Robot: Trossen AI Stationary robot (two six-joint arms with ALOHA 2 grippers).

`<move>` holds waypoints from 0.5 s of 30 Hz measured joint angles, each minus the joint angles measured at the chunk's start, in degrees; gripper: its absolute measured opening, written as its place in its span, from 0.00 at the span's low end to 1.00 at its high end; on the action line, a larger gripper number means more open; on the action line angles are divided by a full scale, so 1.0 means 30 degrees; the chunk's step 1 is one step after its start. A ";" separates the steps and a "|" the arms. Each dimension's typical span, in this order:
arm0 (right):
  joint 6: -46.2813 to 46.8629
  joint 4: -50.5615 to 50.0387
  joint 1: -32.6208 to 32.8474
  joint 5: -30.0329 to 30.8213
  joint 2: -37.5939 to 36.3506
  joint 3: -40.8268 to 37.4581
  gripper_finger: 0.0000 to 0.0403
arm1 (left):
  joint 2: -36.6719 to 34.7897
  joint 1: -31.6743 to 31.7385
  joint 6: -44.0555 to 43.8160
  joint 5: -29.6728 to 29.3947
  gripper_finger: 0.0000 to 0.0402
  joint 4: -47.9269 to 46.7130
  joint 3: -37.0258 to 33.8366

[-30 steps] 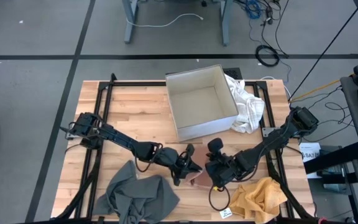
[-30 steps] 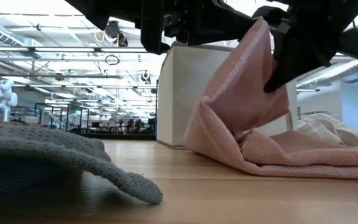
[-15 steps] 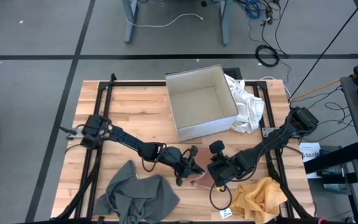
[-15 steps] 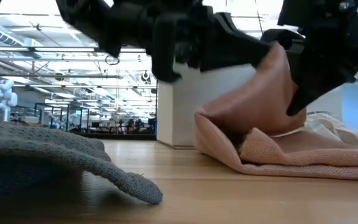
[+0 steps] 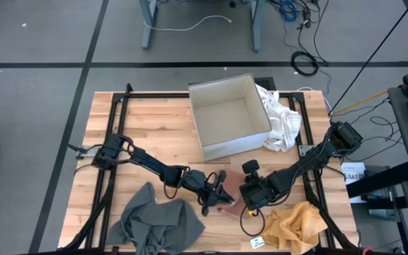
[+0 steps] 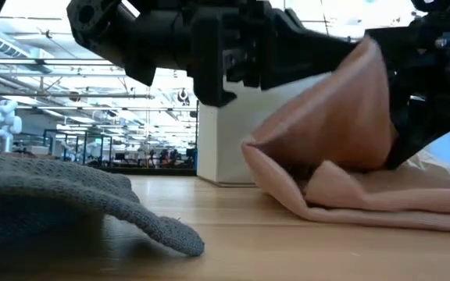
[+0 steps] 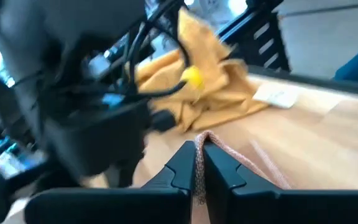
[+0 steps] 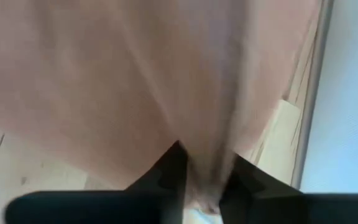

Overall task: Fold towel
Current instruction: Fold the brown towel

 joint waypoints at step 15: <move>0.1532 -0.0936 0.0336 -0.0102 -0.0024 0.0067 0.35 | 0.2125 -0.0178 -0.0317 0.0086 0.32 0.0512 0.2341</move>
